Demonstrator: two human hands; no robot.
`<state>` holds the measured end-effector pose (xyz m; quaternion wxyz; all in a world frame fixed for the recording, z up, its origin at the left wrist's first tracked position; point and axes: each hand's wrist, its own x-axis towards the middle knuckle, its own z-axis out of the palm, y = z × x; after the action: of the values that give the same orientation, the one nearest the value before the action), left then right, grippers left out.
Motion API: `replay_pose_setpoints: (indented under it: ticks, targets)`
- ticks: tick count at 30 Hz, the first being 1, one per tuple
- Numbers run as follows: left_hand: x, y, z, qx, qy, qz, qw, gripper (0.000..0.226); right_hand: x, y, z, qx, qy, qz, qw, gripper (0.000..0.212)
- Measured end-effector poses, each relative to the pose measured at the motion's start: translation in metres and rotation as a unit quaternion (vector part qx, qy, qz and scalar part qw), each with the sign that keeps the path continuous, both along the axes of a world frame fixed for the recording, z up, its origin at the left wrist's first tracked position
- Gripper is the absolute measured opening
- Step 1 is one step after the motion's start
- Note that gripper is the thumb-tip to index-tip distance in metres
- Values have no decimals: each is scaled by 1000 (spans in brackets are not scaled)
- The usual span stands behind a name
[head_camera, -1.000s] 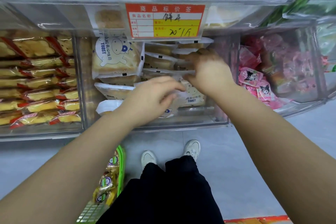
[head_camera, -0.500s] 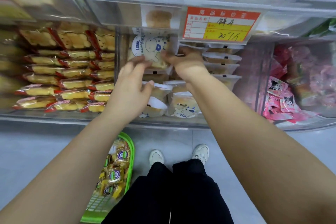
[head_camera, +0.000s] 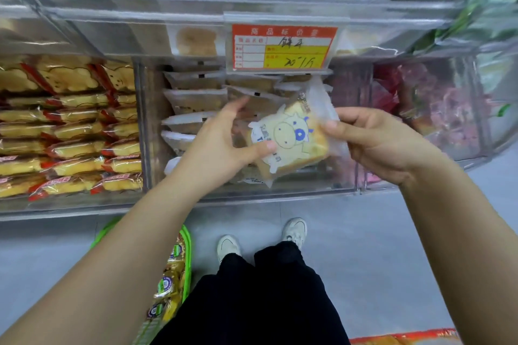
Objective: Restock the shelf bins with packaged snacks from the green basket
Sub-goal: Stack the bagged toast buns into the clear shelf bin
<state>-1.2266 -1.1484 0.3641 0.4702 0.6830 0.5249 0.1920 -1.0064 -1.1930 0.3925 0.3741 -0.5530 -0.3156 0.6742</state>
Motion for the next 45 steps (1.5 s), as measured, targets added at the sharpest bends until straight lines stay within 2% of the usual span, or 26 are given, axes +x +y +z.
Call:
replay_pose_setpoints:
  ticks: [3,5,8,10,11,14,20,22,24,26,29,32,34,38,41,43,45]
  targets:
    - [18,1,1,37,11,-83,996,56,24,-2,17,54,-83,8,995,27]
    - [30,2,0,112,37,-150,982,50,34,-1,31,110,-204,46,972,20]
    - [42,2,-14,182,173,-230,940,59,32,5,37,162,-436,148,873,20]
    - [40,0,-28,175,265,-247,916,59,19,8,27,161,-517,222,811,17]
    - [36,-1,-34,172,282,-249,911,54,12,10,19,156,-552,249,781,16]
    - [23,-2,-44,153,268,-232,922,34,-1,13,-2,120,-618,297,718,17]
    - [10,13,-38,109,226,-213,944,15,-23,6,-21,74,-669,362,645,21]
    - [10,18,-34,102,216,-226,945,10,-26,10,-28,61,-663,375,645,23]
    - [15,19,-33,124,243,-238,932,14,-21,23,-33,48,-648,366,666,15]
    - [20,21,-34,134,271,-235,924,18,-16,37,-37,57,-634,352,686,20]
    - [26,20,-36,169,264,-240,919,25,-15,50,-43,87,-649,339,675,22]
    - [32,12,-38,226,244,-237,913,28,-14,59,-49,68,-657,341,669,16]
    - [32,13,-41,208,256,-212,920,23,-14,66,-49,40,-642,356,678,14]
    - [28,27,-43,115,291,-189,931,27,-17,73,-48,19,-637,366,678,11]
    - [26,28,-35,73,229,-195,951,23,-17,64,-47,44,-654,342,674,14]
    - [11,29,-22,48,136,-144,979,24,-15,52,-42,96,-665,286,683,21]
    - [-16,28,-9,77,92,-77,990,22,-17,38,-35,161,-660,207,704,27]
